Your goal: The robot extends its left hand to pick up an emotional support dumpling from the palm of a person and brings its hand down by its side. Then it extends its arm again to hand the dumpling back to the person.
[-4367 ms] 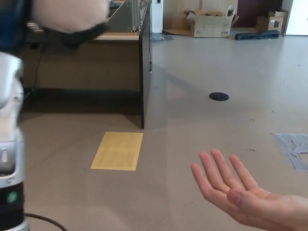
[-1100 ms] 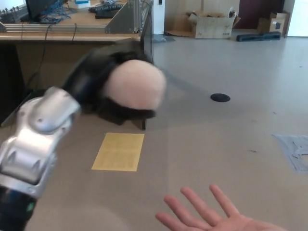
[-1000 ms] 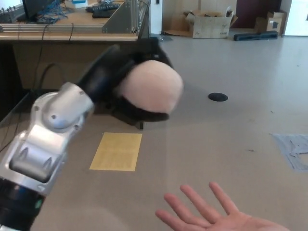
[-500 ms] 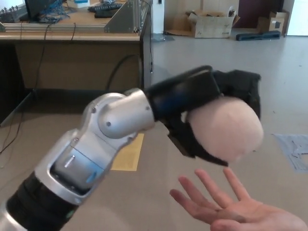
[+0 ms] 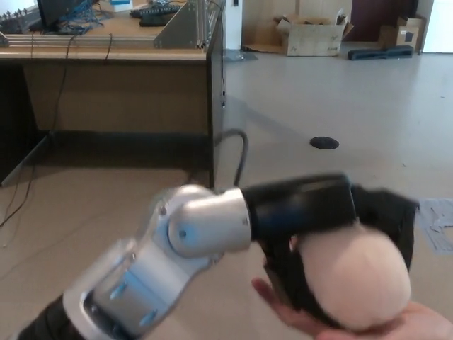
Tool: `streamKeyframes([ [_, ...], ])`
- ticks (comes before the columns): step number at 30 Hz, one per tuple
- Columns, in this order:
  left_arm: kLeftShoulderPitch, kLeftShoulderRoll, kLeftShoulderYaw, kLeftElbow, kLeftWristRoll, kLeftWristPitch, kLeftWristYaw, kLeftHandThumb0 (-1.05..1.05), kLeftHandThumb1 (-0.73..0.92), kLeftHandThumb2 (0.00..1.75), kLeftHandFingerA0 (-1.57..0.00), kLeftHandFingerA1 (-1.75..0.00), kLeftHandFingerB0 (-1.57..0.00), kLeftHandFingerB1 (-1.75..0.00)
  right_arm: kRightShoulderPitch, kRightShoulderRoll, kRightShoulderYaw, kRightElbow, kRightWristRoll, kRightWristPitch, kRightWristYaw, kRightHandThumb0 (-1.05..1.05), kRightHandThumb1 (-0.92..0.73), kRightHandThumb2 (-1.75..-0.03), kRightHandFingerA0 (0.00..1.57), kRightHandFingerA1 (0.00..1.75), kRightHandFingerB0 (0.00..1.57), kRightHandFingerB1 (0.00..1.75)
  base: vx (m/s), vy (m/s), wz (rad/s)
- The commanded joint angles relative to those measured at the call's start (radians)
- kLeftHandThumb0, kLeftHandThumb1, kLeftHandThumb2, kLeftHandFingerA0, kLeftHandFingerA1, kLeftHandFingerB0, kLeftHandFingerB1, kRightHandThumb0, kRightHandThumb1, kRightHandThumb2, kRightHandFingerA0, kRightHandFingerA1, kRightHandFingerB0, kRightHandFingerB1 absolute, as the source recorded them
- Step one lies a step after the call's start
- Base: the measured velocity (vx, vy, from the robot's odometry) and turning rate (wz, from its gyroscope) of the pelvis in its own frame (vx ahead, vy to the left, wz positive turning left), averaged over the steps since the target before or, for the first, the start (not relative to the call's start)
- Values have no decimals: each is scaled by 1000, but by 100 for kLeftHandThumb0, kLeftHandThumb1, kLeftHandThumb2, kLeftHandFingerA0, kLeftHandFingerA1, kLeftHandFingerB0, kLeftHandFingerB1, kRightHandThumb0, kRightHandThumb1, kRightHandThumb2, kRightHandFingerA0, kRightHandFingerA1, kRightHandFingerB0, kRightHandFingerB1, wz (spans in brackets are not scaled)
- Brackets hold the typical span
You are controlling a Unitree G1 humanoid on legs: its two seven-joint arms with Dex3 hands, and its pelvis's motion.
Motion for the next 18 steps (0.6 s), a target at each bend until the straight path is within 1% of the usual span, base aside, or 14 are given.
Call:
streamKeyframes([
  [1,42,13,-27,-40,37,57,-50,-11,60,55,-62,-175,-50,-164,-5,5,-19,21,34,-36,47,-55,-79,-64,53,40,53,39,0,0,0],
  [4,58,8,-31,-38,40,46,-54,-12,61,53,-61,-175,-48,-164,-3,2,-20,19,31,-50,55,-54,-77,-63,54,42,53,39,0,0,0],
  [5,53,9,-24,-33,24,64,-71,-44,59,57,-64,-107,-57,-85,-6,17,-51,23,85,-53,112,-49,-68,-61,61,49,54,40,0,0,0],
  [6,43,11,-16,-27,6,88,-93,-44,59,57,-64,-107,-57,-85,-11,33,-82,28,138,-50,171,-49,-68,-61,61,49,54,40,0,0,0],
  [7,21,20,-13,-10,-15,101,-133,-75,63,60,-34,-40,-32,-31,-17,34,-81,40,128,-61,156,-50,-69,-61,67,47,59,43,0,0,0],
  [8,-4,31,-11,8,-37,113,-178,-75,63,60,-34,-40,-32,-31,-23,31,-75,54,100,-75,125,-50,-69,-61,67,47,59,43,0,0,0],
  [9,-18,38,-14,14,-38,120,-200,-38,27,92,-2,-51,0,-47,-28,28,-70,63,80,-73,105,-49,-71,-61,66,49,59,44,0,0,0],
  [12,-33,47,-18,19,-36,127,-221,-38,27,92,-2,-51,0,-47,-35,22,-61,77,57,-70,81,-49,-71,-61,66,49,59,44,0,0,0],
  [13,-46,61,-22,14,-31,137,-240,-95,56,96,0,0,0,0,-42,12,-44,99,27,-61,52,-54,-74,-63,65,50,57,43,0,0,0],
  [14,-62,78,-27,7,-23,148,-262,-95,56,96,0,0,0,0,-52,-1,-21,124,-9,-49,16,-54,-74,-63,65,50,57,43,0,0,0],
  [15,-67,81,-22,8,-31,153,-275,-94,54,96,0,0,0,0,-49,-2,-18,109,-8,-29,20,-53,-74,-63,67,49,58,43,0,0,0],
  [18,-69,77,-10,14,-47,165,-288,-95,54,96,0,0,0,0,-48,-1,-11,89,3,-16,29,-53,-75,-63,66,47,57,43,0,0,0],
])
